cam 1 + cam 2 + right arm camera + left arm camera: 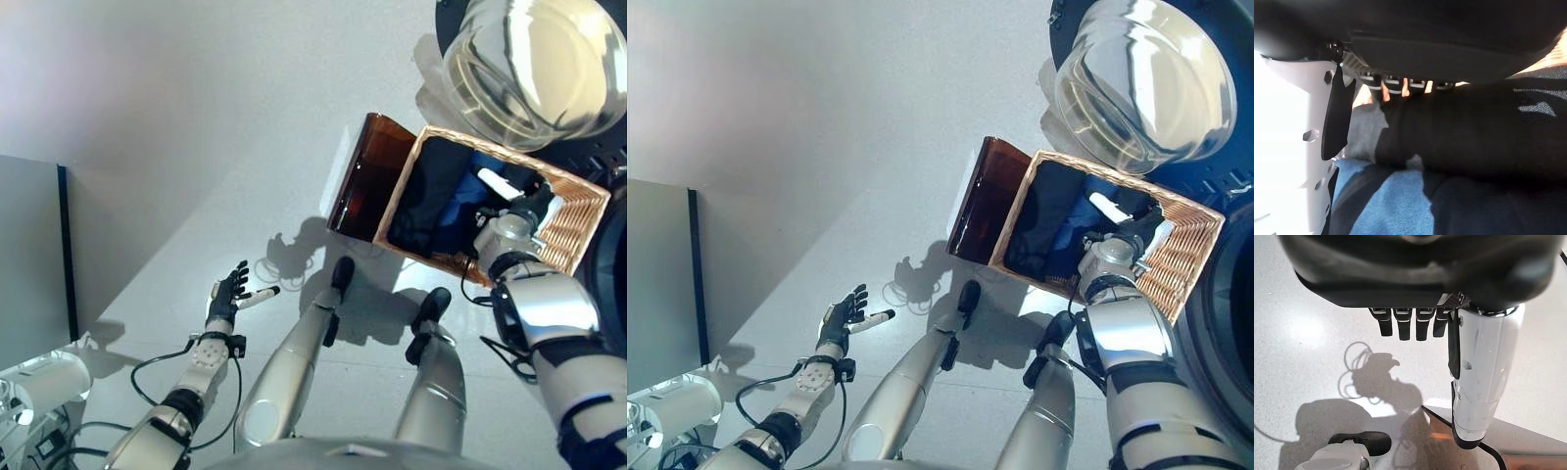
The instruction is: Pick up the clothes and place them into the washing machine
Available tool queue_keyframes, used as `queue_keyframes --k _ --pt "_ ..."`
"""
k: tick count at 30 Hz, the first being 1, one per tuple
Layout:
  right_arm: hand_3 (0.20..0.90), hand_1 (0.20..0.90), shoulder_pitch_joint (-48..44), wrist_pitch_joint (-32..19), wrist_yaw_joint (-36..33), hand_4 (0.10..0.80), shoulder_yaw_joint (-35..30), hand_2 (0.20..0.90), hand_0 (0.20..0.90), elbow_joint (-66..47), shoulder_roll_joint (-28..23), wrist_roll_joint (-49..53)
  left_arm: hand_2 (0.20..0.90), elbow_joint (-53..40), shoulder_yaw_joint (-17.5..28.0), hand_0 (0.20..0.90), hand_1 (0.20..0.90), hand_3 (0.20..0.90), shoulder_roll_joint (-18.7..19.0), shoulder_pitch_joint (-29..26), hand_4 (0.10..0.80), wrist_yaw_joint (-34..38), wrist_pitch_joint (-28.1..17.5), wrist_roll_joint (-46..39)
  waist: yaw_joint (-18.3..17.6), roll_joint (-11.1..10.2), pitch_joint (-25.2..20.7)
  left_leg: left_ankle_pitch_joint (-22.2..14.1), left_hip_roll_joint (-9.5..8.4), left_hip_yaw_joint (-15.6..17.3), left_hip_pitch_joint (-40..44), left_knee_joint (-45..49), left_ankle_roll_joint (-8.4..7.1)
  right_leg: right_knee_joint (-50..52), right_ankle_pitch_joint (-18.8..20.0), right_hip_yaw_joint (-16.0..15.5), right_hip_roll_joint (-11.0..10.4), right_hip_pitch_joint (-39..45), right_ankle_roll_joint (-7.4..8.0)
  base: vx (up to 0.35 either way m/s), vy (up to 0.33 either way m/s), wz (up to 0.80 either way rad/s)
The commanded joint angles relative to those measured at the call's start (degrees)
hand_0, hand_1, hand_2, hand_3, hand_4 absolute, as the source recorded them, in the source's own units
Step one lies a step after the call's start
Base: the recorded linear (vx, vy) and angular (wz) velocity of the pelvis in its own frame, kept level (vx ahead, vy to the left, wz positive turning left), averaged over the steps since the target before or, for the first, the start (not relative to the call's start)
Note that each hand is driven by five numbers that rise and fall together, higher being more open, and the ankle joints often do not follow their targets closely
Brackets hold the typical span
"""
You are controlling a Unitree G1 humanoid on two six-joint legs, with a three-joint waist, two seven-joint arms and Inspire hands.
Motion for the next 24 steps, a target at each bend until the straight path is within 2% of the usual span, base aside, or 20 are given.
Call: queue_keyframes --k 1,10,11,12,13,24 --pt "0.900 0.900 -3.4 -3.4 -1.0 0.800 0.6 0.900 0.900 -1.2 -5.0 0.6 0.900 0.6 1.3 0.900 0.900 0.900 1.6 0.4 0.800 2.7 -2.5 -0.7 -0.3 3.5 -0.5 -5.1 -1.20 1.7 -2.3 2.8 -4.42 0.5 -3.7 2.5 1.6 2.6 -2.60 0.000 0.000 0.00" --pt "0.900 0.900 -0.3 -3.2 -0.9 0.800 -1.0 0.900 0.900 -0.9 -3.9 1.0 0.900 0.6 0.9 0.900 0.900 0.900 1.4 1.5 0.800 2.0 -2.6 -0.7 -1.0 4.9 -0.3 -5.1 -0.48 3.2 -1.7 2.7 -4.21 0.4 -2.9 4.4 2.2 1.7 -2.43 -0.023 0.024 -0.06" --pt "0.513 0.513 0.0 -3.3 -1.1 0.524 -1.2 0.513 0.513 -1.1 -3.9 0.9 0.900 0.5 0.8 0.900 0.900 0.900 1.5 1.5 0.800 2.0 -2.6 -0.8 -1.1 5.1 -0.3 -5.0 -0.42 3.3 -1.8 2.8 -4.21 0.3 -2.9 4.6 2.2 1.6 -2.42 -0.041 0.027 -0.17" --pt "0.400 0.400 0.4 -3.6 -1.3 0.443 -1.2 0.400 0.400 -1.4 -4.0 0.9 0.900 0.3 0.7 0.900 0.900 0.900 1.4 1.8 0.800 1.8 -2.6 -1.0 -1.1 5.4 -0.3 -4.9 -0.25 3.4 -1.8 2.6 -4.22 0.1 -2.8 4.9 2.2 1.5 -2.38 -0.032 0.025 -0.16" --pt "0.200 0.200 0.6 -3.7 -1.4 0.300 -1.3 0.200 0.200 -1.6 -4.0 0.9 0.900 0.3 0.7 0.900 0.900 0.900 1.5 1.8 0.800 1.8 -2.6 -1.0 -1.1 5.7 -0.3 -4.8 -0.16 3.5 -1.8 2.3 -4.25 -0.2 -2.7 4.9 2.2 1.5 -2.35 -0.021 0.013 -0.13" --pt "0.200 0.200 -0.7 -4.0 -1.7 0.300 -0.5 0.200 0.200 -1.7 -3.3 0.9 0.900 2.2 -0.4 0.900 0.900 0.900 0.9 1.6 0.800 1.8 -2.4 -1.8 -1.6 6.9 -0.7 -4.4 -0.21 4.1 -2.3 1.8 -4.33 0.0 -2.5 6.2 2.5 -0.1 -2.52 -0.003 0.000 -0.04"
